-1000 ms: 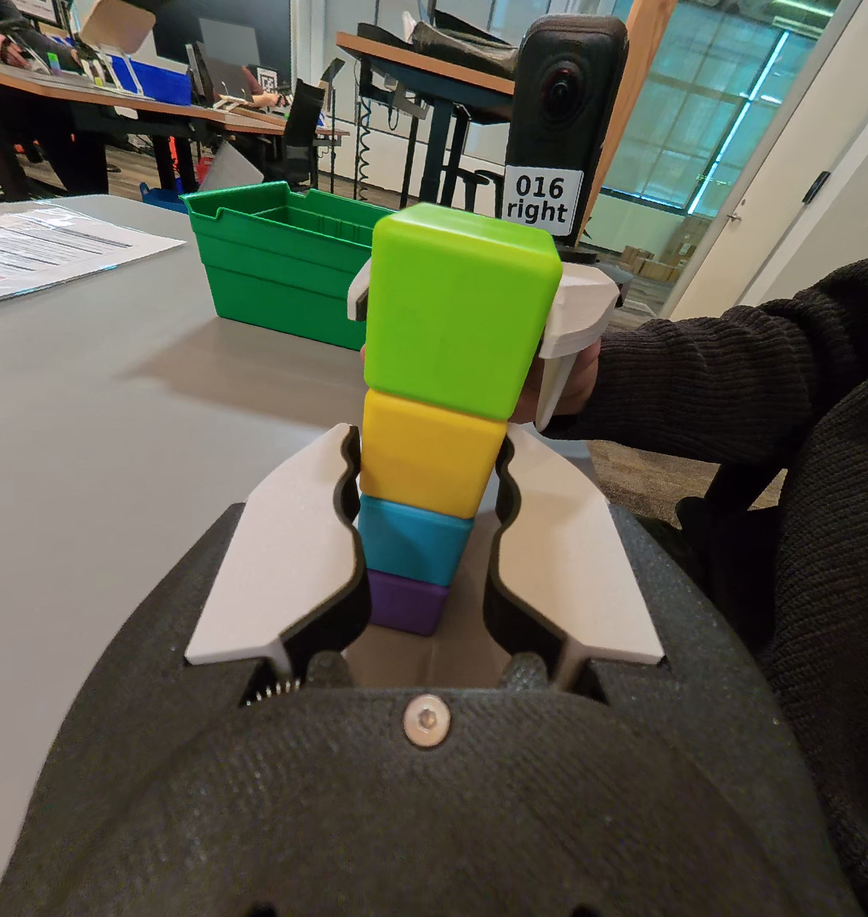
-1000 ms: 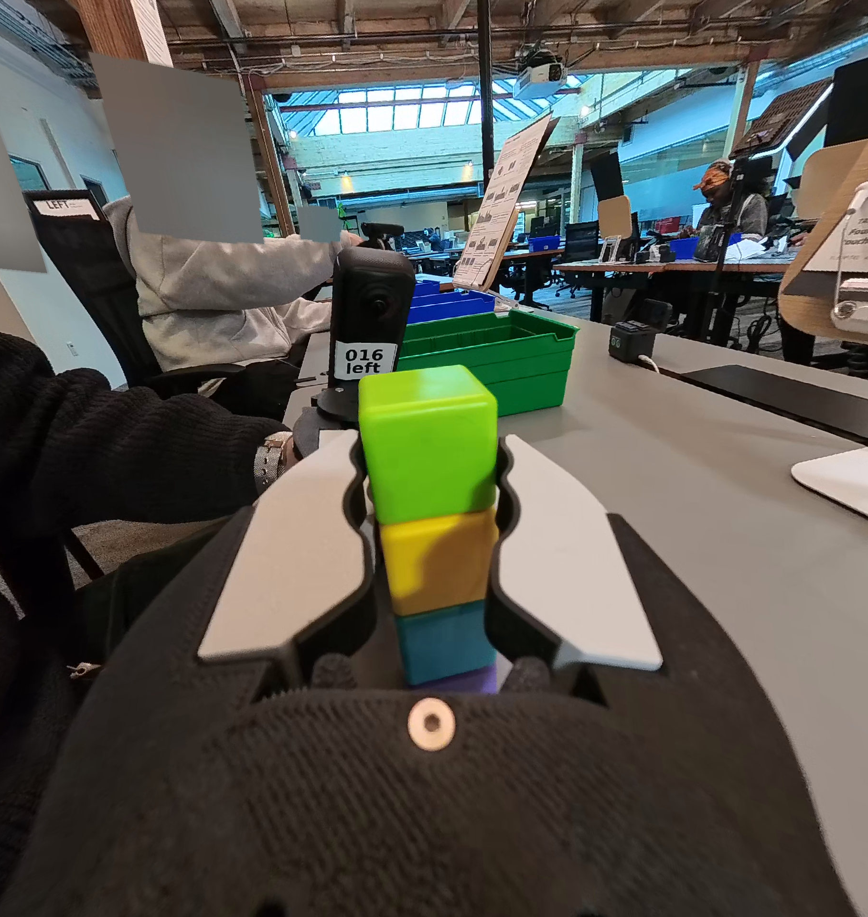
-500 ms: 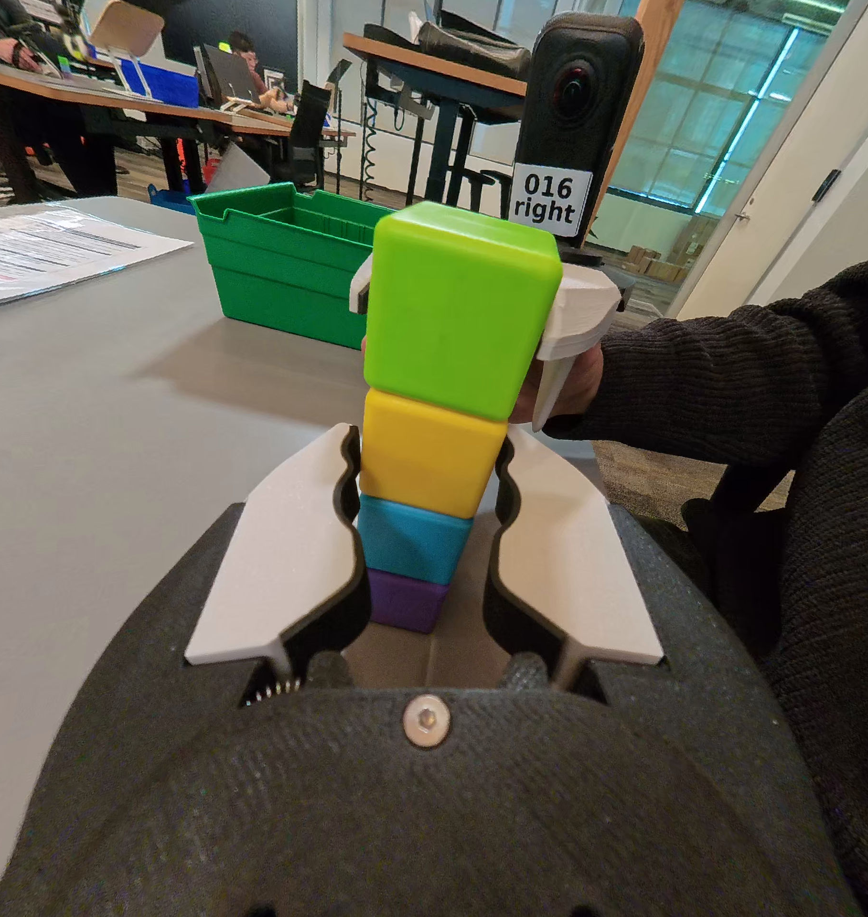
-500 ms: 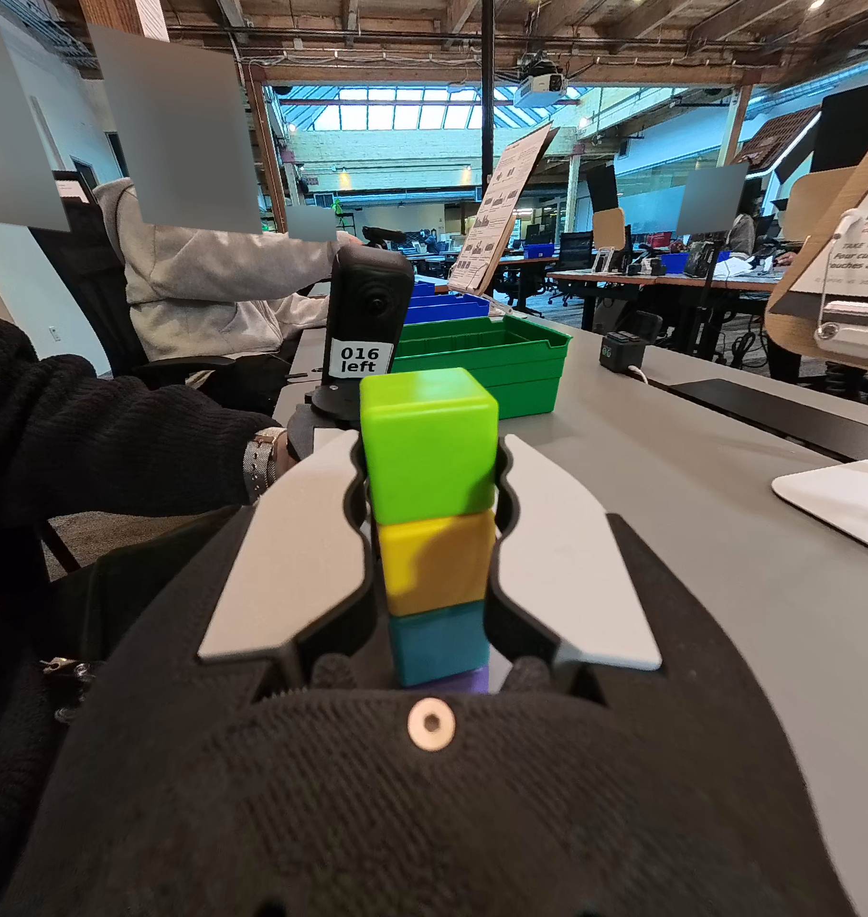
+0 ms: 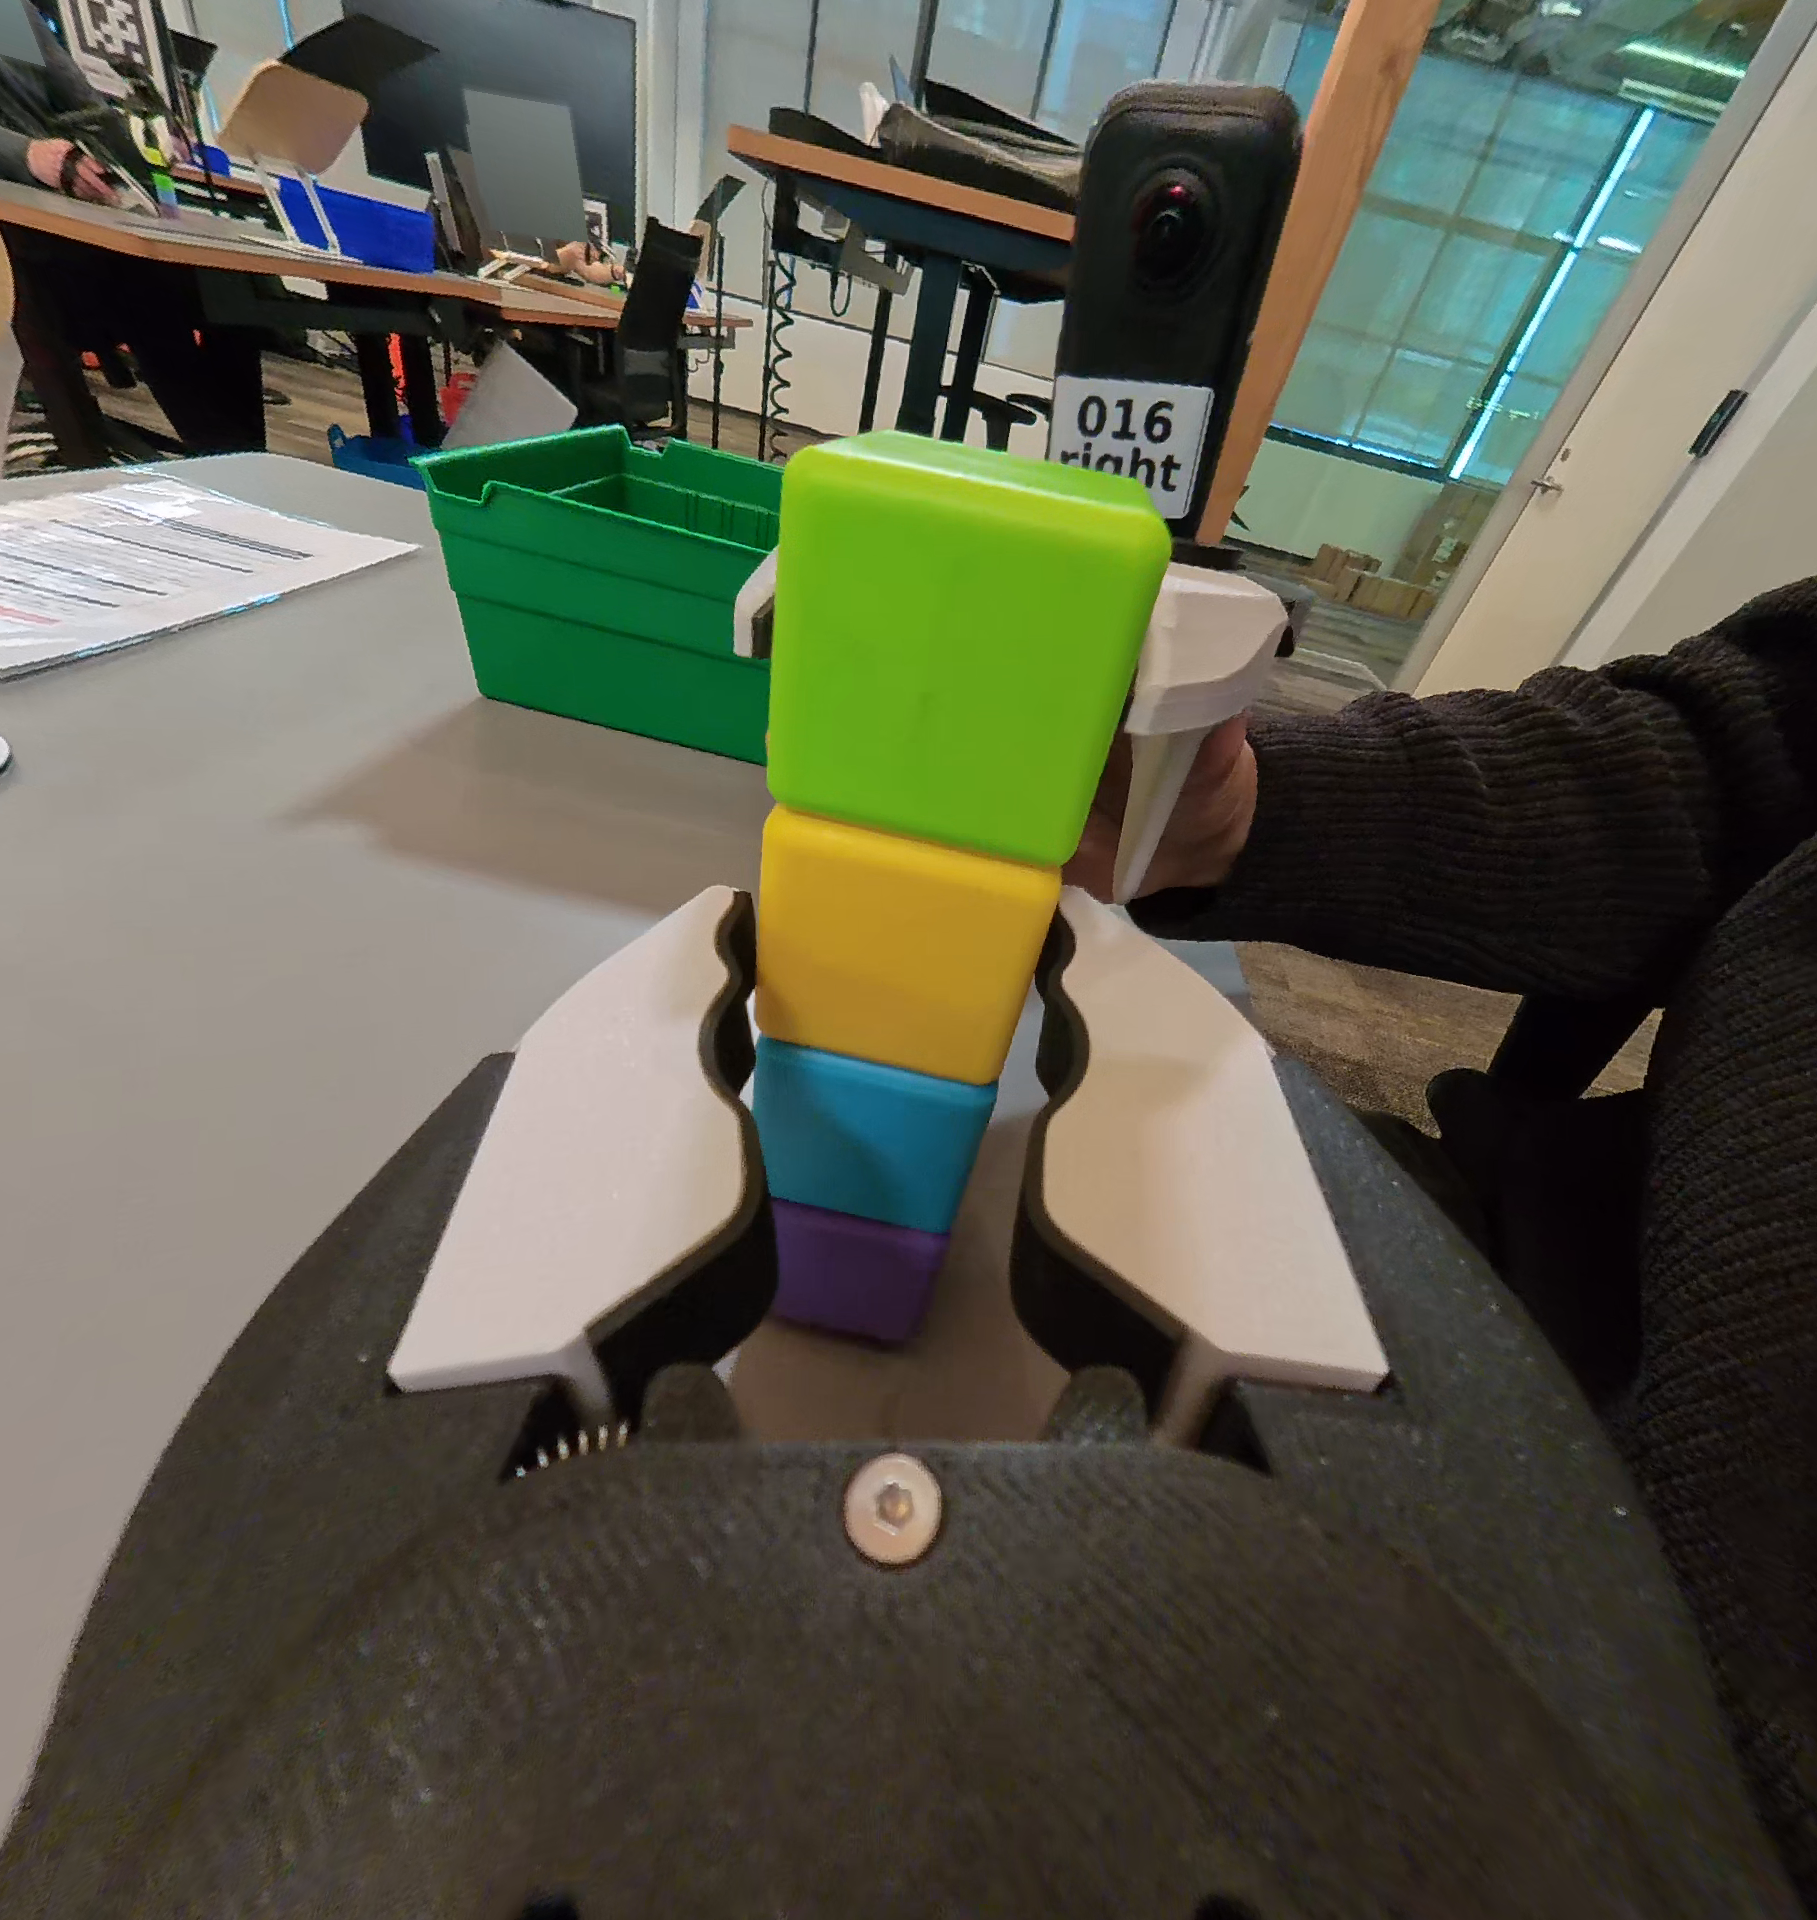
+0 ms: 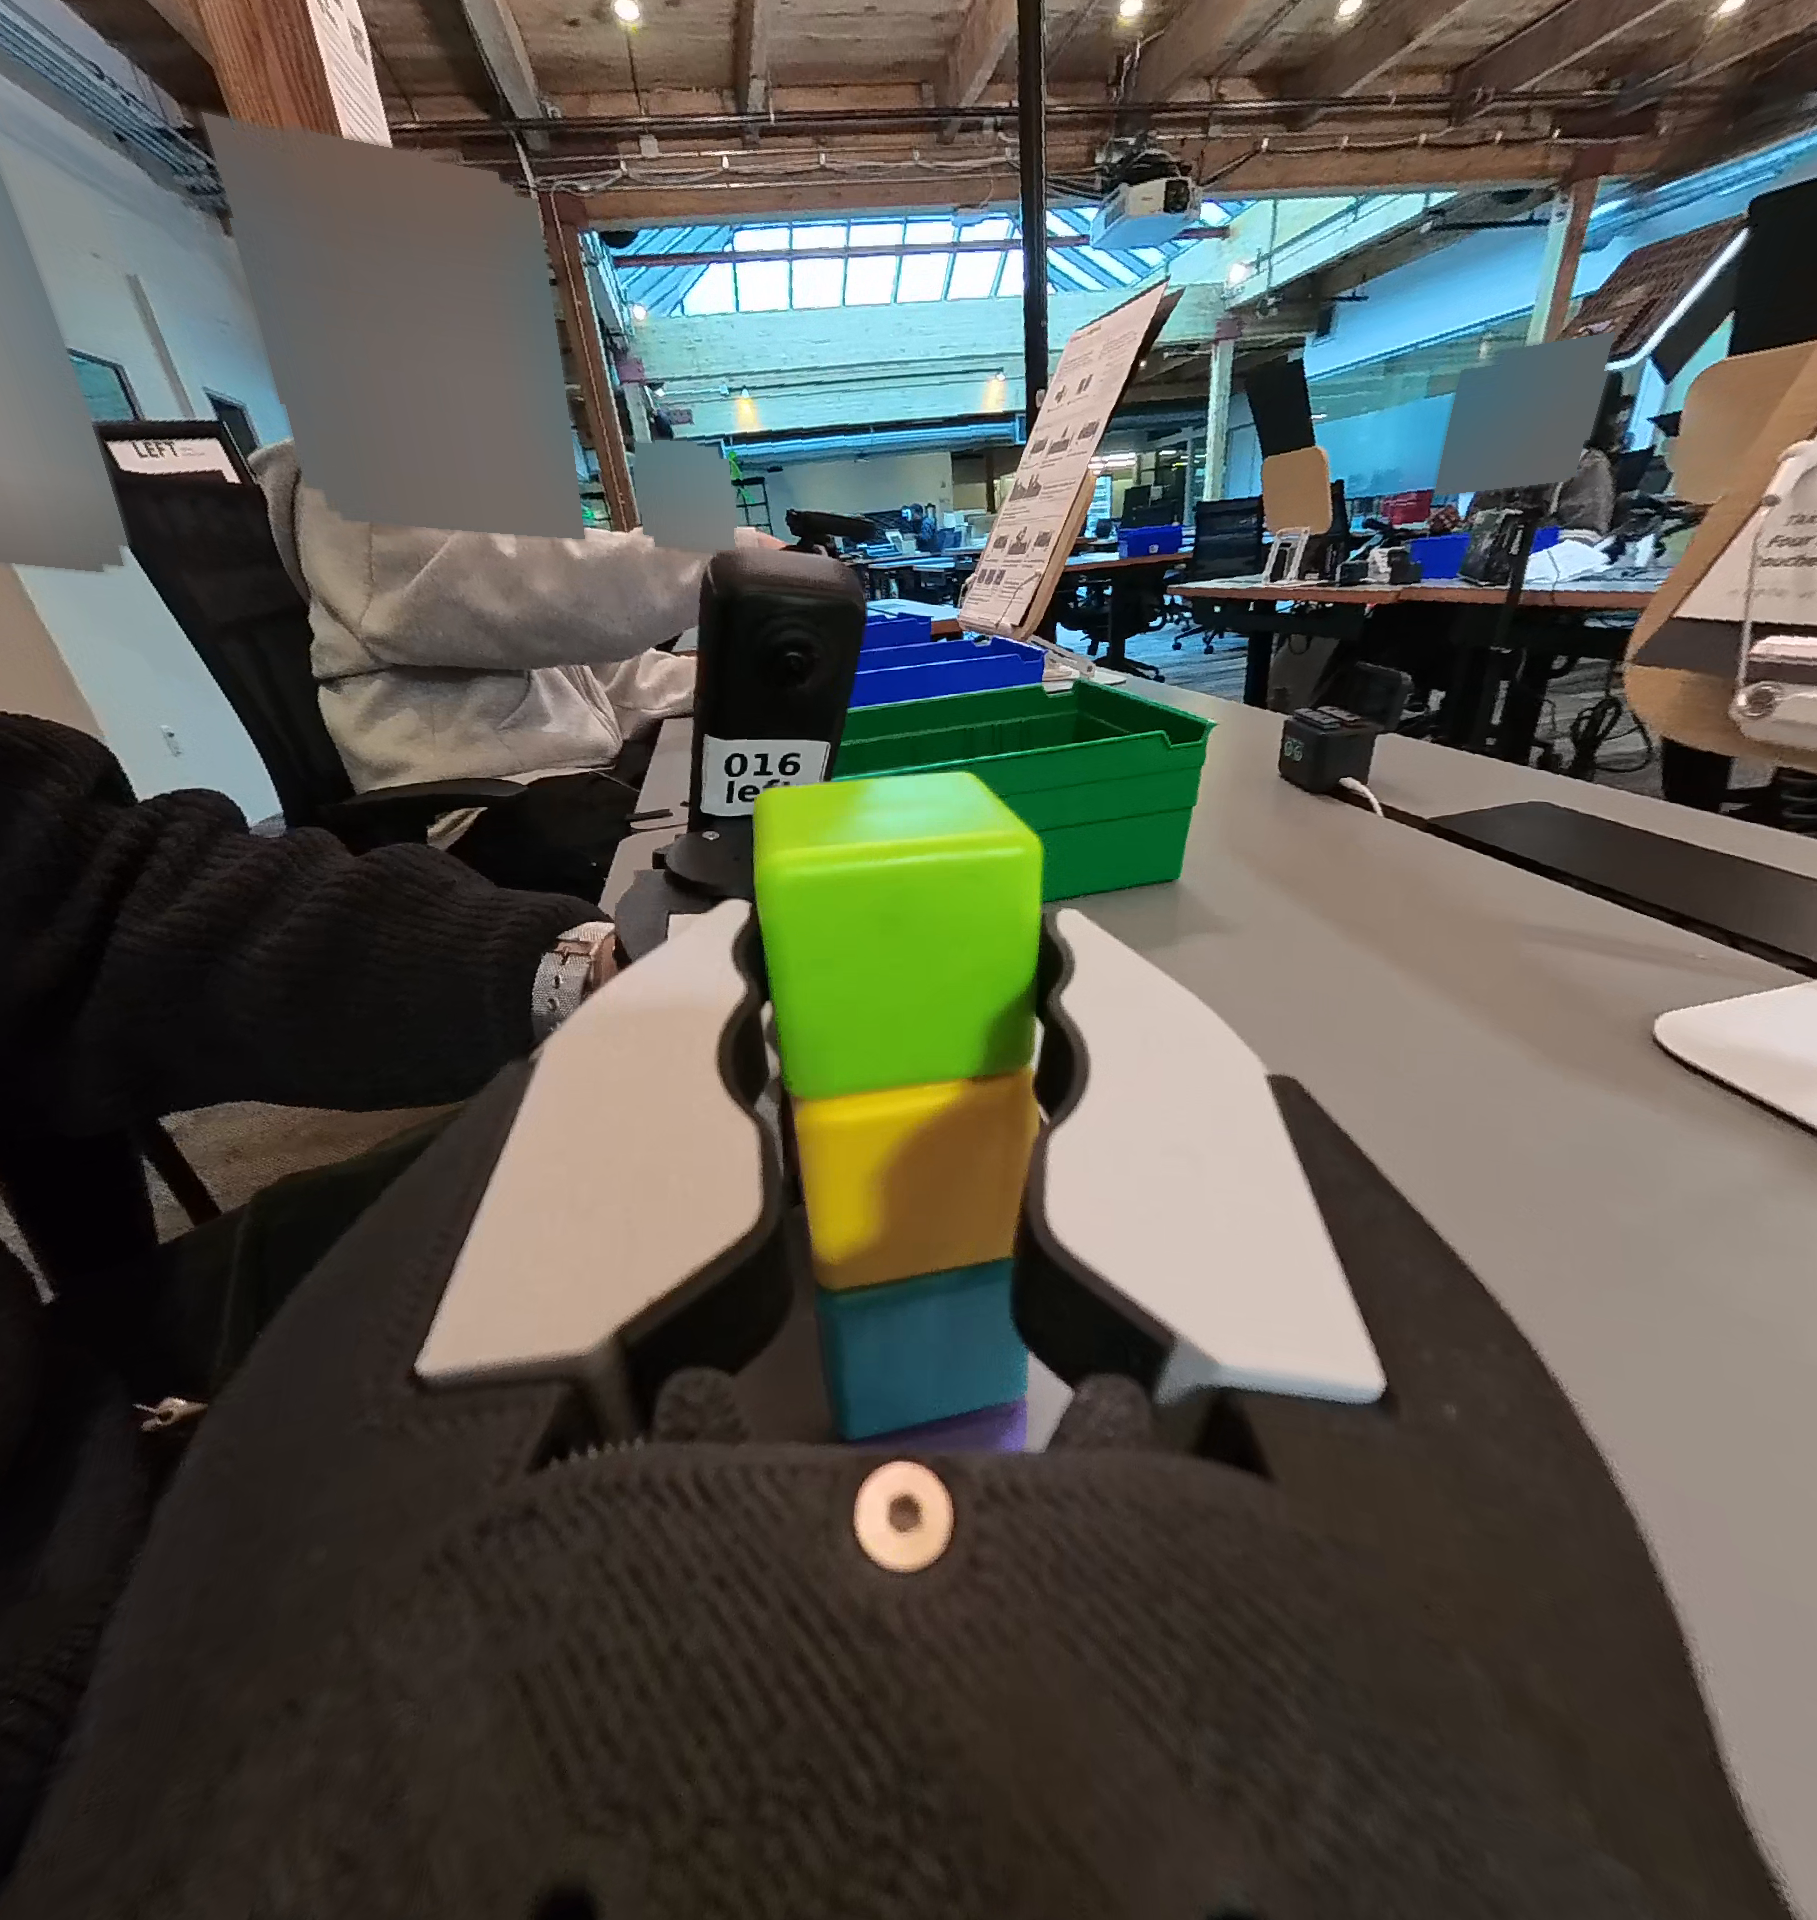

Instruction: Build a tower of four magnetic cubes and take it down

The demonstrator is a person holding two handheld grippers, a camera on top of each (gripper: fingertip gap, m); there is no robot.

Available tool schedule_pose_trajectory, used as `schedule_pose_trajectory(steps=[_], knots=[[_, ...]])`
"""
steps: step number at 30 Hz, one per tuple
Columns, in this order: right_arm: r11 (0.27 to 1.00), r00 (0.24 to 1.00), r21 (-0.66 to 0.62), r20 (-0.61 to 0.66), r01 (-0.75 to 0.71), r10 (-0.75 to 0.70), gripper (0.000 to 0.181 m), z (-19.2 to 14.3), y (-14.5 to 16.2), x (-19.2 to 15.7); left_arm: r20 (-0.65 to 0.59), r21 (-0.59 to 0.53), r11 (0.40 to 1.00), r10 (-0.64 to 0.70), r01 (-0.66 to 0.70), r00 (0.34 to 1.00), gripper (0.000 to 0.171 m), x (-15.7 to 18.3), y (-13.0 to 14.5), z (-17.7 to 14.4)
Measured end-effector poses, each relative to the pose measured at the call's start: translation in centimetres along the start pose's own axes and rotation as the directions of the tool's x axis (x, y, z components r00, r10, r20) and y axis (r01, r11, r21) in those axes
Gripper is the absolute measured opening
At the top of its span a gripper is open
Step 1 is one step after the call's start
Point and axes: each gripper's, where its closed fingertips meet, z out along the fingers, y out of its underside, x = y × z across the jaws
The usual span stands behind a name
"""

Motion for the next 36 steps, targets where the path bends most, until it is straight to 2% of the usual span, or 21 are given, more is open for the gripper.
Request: schedule_pose_trajectory(steps=[6,8,10,14,18,22,24,26,28,30,32,34,36], knots=[[0.999,0.998,0.01,0.029,-0.053,0.052,0.05,0.0,-0.2,-0.1,-0.005,0.006,1.0,-0.008,0.008,1.0,0.054,-0.1,0.0,-0.1],[0.988,0.994,0.108,0.042,-0.108,0.104,0.05,-0.5,-2.0,0.0,0.024,-0.037,0.999,0.007,-0.006,1.0,0.054,-0.7,0.8,-0.2],[0.973,0.991,0.185,0.032,-0.137,0.133,0.05,-1.5,-3.8,0.5,0.019,-0.007,1.0,-0.016,0.016,1.0,0.053,-0.7,0.6,-0.5],[0.971,0.992,0.209,-0.024,-0.115,0.123,0.05,-2.8,-4.6,1.6,0.02,-0.012,1.0,-0.018,0.019,1.0,0.052,-0.8,0.6,-0.4],[0.98,0.994,0.184,-0.07,-0.075,0.09,0.05,-2.7,-4.8,1.7,0.009,-0.025,1.0,-0.001,0.002,1.0,0.053,-0.4,0.7,0.0],[0.985,0.982,0.169,-0.189,0.029,0.003,0.05,-4.6,-8.2,2.6,0.001,-0.021,1.0,-0.009,0.009,1.0,0.053,-0.3,0.8,-0.1],[0.991,0.945,0.084,-0.318,0.107,-0.076,0.05,-7.3,-10.3,4.7,0.003,-0.015,1.0,-0.015,0.015,1.0,0.054,-0.3,0.8,-0.1],[0.984,0.861,-0.064,-0.477,0.164,-0.175,0.05,-11.3,-11.7,7.9,-0.002,-0.018,0.999,-0.027,0.027,1.0,0.054,-0.1,0.9,-0.1],[0.96,0.749,-0.229,-0.606,0.158,-0.268,0.05,-16.2,-12.3,11.4,-0.013,-0.028,0.999,-0.031,0.03,0.999,0.055,0.2,1.1,0.0],[0.925,0.672,-0.375,-0.668,0.066,-0.318,0.05,-20.4,-11.2,14.9,-0.007,-0.031,0.999,-0.033,0.033,0.999,0.055,0.2,1.1,0.0],[0.834,0.646,-0.544,-0.67,-0.093,-0.365,0.05,-23.9,-7.9,18.6,-0.004,-0.037,0.999,-0.035,0.035,0.999,0.058,0.2,1.1,0.0],[0.67,0.637,-0.701,-0.637,-0.245,-0.433,0.05,-27.2,-3.6,21.8,0.0,-0.039,0.999,-0.035,0.035,0.999,0.061,0.1,1.0,-0.1],[0.5,0.671,-0.788,-0.59,-0.359,-0.449,0.05,-29.3,0.4,23.8,0.005,-0.035,0.999,-0.037,0.037,0.999,0.062,0.0,0.8,-0.1]])
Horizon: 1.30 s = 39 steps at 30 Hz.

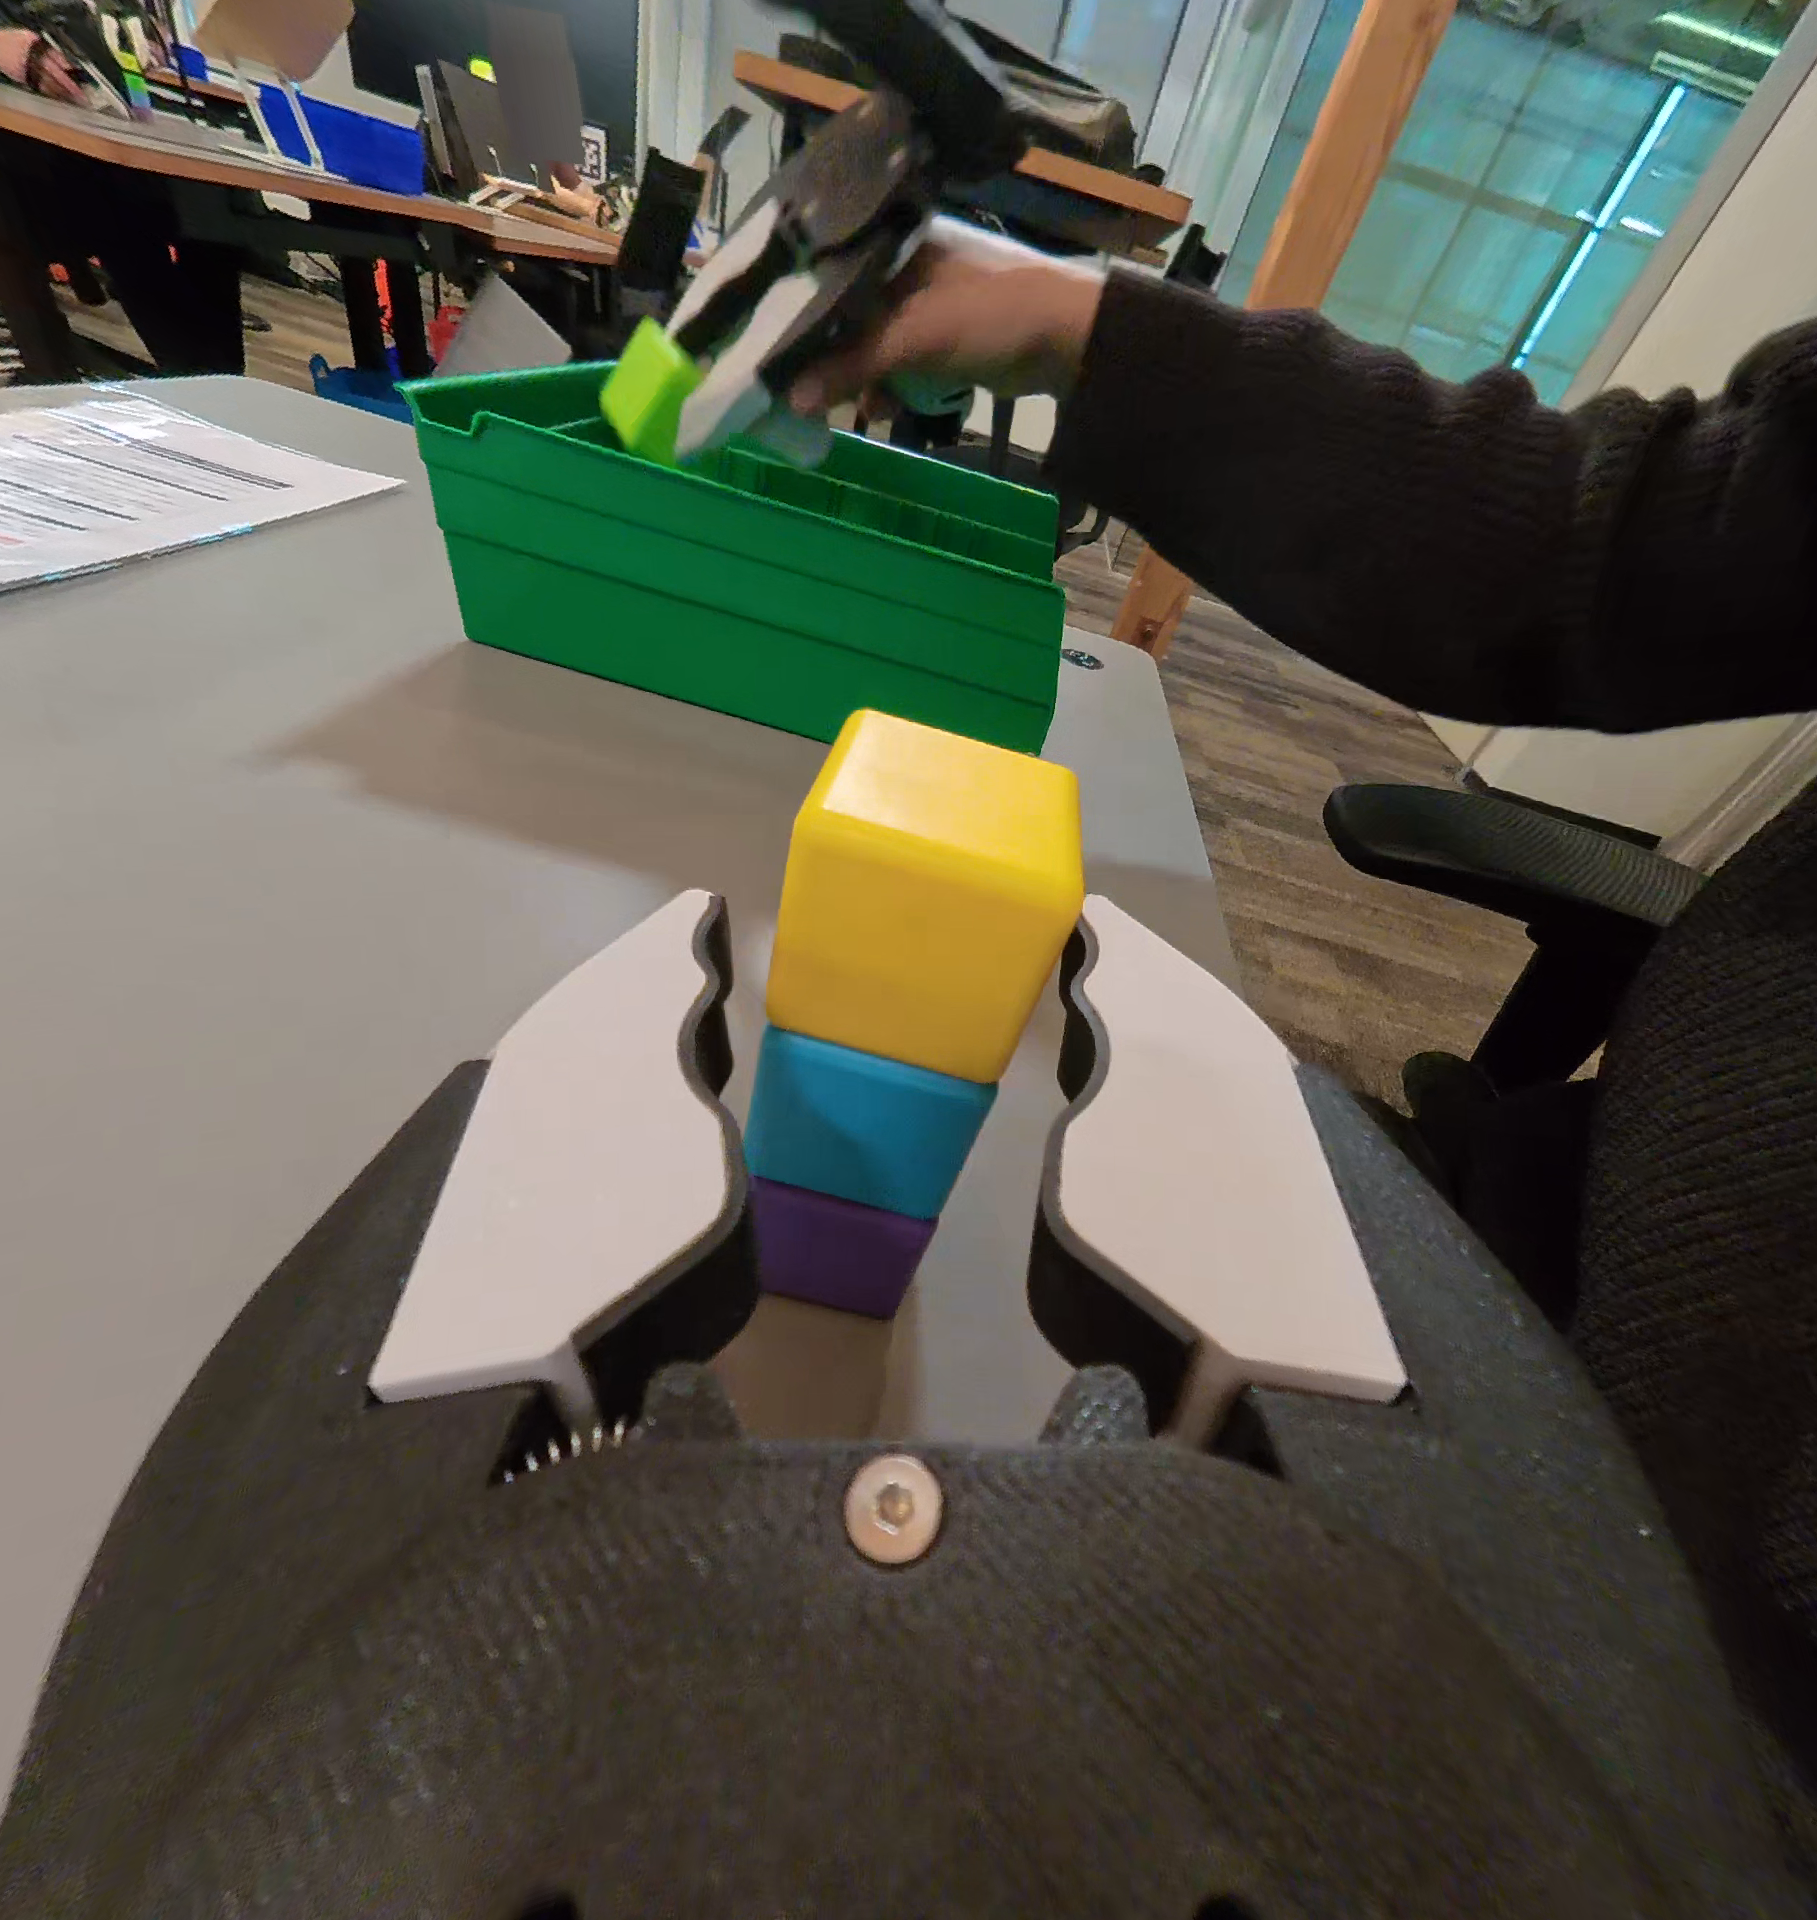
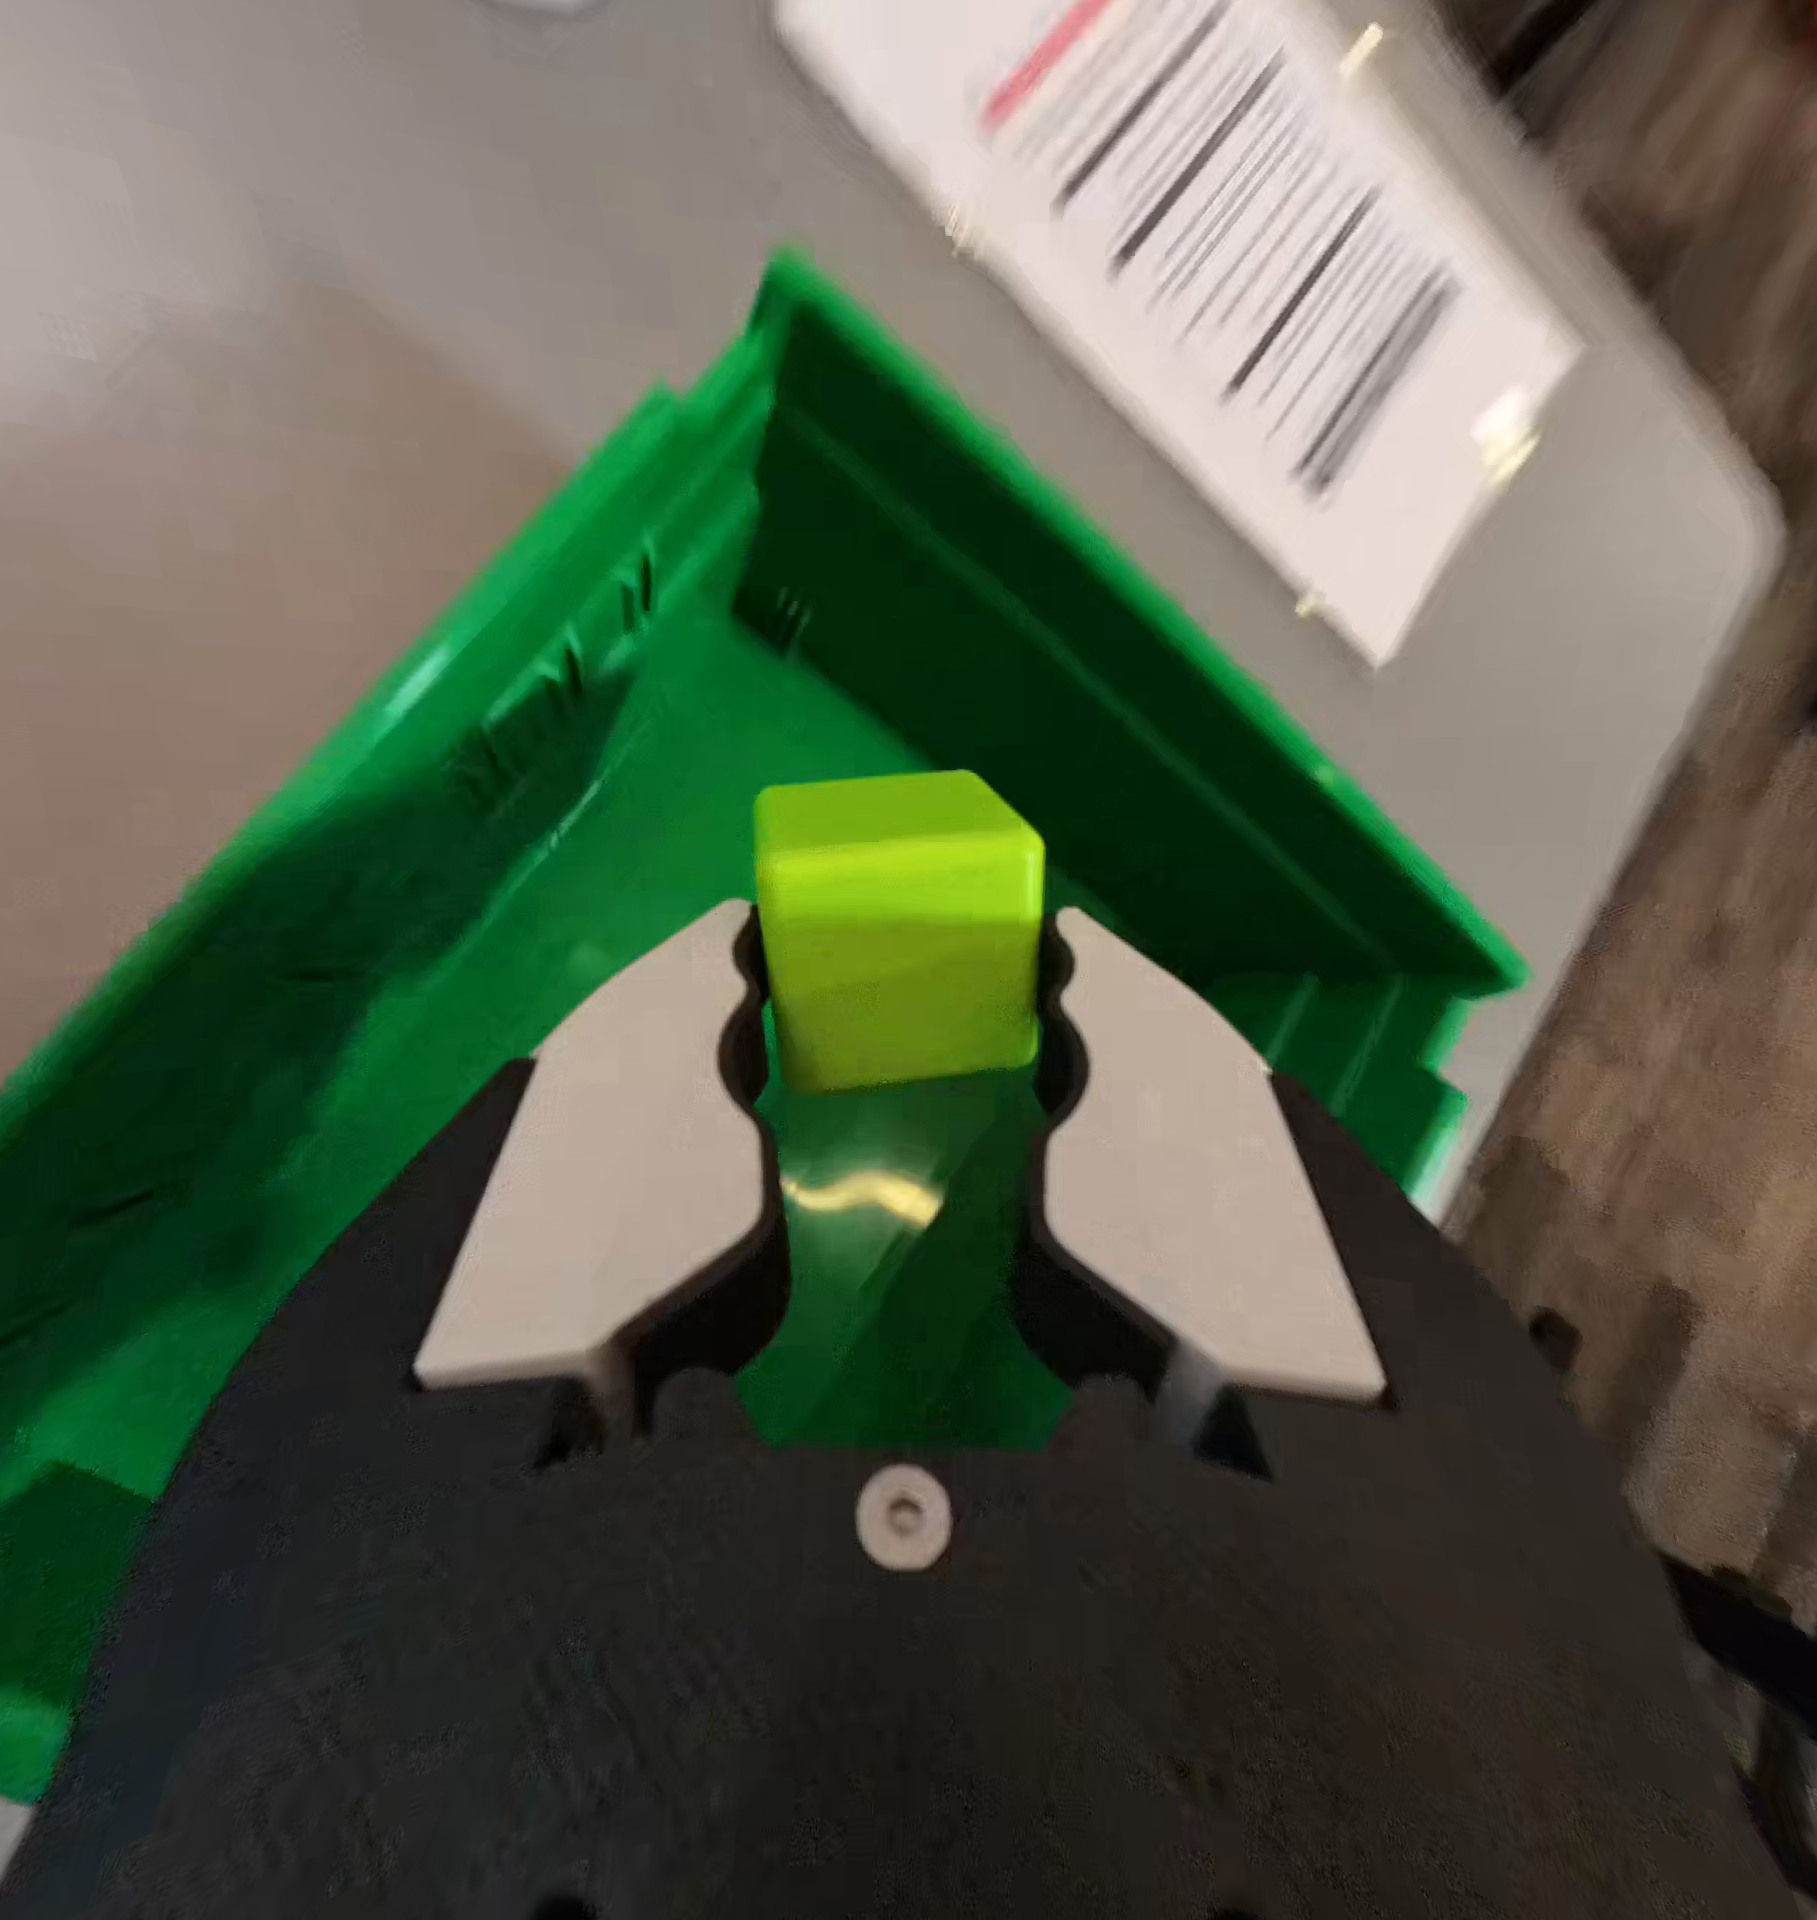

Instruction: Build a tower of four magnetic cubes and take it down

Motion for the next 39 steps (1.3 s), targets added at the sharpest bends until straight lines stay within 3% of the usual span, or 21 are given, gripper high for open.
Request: schedule_pose_trajectory(steps=[4,12,16,20,24,27,29,31,34,37,39], knots=[[0.983,0.991,-0.182,0.133,0.011,0.013,0.051,4.1,1.5,-1.0,0.011,0.004,1.0,0.002,-0.002,1.0,0.063,-0.3,-0.2,-0.3],[0.928,0.985,-0.359,0.17,0.098,-0.038,0.051,7.1,2.3,-1.7,0.008,0.012,1.0,-0.011,0.011,1.0,0.064,-0.4,-0.3,-0.5],[0.943,0.99,-0.324,0.141,0.074,-0.03,0.078,6.4,1.4,-1.5,0.01,0.015,1.0,-0.015,0.015,1.0,0.064,-0.5,-0.2,-0.8],[0.981,0.995,-0.194,0.096,-0.001,0.02,0.083,3.0,-1.3,-1.2,0.014,0.016,1.0,-0.014,0.014,1.0,0.064,-0.4,-0.3,-1.0],[0.977,0.98,0.2,0.197,-0.08,0.04,0.084,-4.2,-8.5,-6.1,0.033,-0.018,1.0,0.002,-0.001,0.999,0.07,-0.6,0.3,-1.2],[0.815,0.934,0.539,0.358,-0.213,0.007,0.095,-10.6,-13.3,-13.9,0.073,-0.051,0.999,0.002,0.002,0.997,0.082,-1.2,1.0,-1.2],[0.679,0.888,0.657,0.459,-0.326,-0.018,0.091,-13.1,-14.4,-19.2,0.087,-0.09,0.995,-0.025,0.032,0.996,0.085,-1.5,1.6,-1.2],[0.558,0.836,0.702,0.549,-0.443,-0.027,0.087,-13.7,-14.6,-23.5,0.062,-0.127,0.991,-0.035,0.042,0.997,0.089,-1.2,2.3,-1.0],[0.492,0.762,0.674,0.647,-0.551,-0.033,0.088,-12.3,-13.1,-27.8,0.051,-0.132,0.99,-0.034,0.041,0.998,0.089,-0.9,2.3,-1.0],[0.538,0.683,0.62,0.722,-0.572,-0.106,0.091,-11.7,-12.9,-30.2,0.059,-0.15,0.987,-0.044,0.053,0.997,0.088,-1.0,2.6,-0.7],[0.574,0.68,0.617,0.72,-0.538,-0.138,0.094,-10.8,-12.7,-31.0,0.058,-0.165,0.984,-0.056,0.065,0.997,0.088,-1.1,2.8,-0.6]])
